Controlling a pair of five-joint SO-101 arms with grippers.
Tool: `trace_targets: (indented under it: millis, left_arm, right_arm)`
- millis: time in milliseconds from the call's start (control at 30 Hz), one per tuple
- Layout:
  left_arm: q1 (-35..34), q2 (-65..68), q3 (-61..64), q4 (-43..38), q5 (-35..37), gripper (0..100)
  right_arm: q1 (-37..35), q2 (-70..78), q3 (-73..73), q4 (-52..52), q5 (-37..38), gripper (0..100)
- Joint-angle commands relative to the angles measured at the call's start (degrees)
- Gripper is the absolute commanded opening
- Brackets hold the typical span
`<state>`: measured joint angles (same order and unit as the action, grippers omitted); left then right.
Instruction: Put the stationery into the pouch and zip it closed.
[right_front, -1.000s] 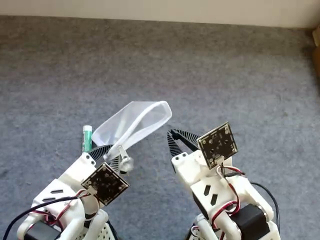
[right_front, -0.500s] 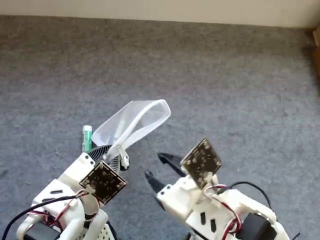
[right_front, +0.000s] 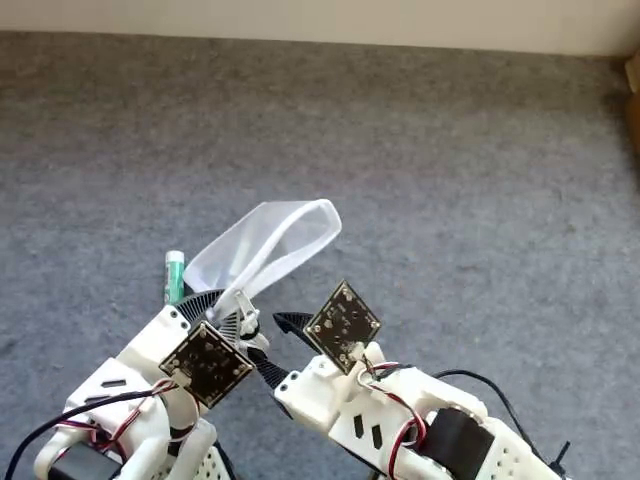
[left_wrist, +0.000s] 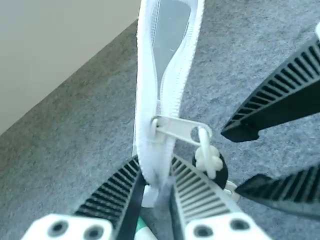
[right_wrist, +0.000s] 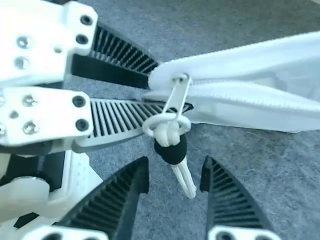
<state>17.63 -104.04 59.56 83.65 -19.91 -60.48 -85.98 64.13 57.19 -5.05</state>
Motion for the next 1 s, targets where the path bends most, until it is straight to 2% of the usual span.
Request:
trace_targets:
  millis: [0,300,533,967]
  left_arm:
    - [-0.84,-0.31,-0.92,-0.09,0.79,1]
    - [-0.75,-0.31,-0.92,-0.09,0.88,1]
    - [-0.75,-0.31,-0.92,-0.09,0.88,1]
    - [-0.75,-0.31,-0.84,0.0,0.88,1]
  right_arm:
    - [-0.66,-0.75,-0.66,-2.24,-0.53,16.5]
    - [-0.66,-0.4,0.04,-5.32,-0.53,16.5]
    - [-0.66,-0.48,6.9,-12.53,-0.44,16.3]
    - [-0.4,-0.84,7.52,-12.79,-0.53,15.2]
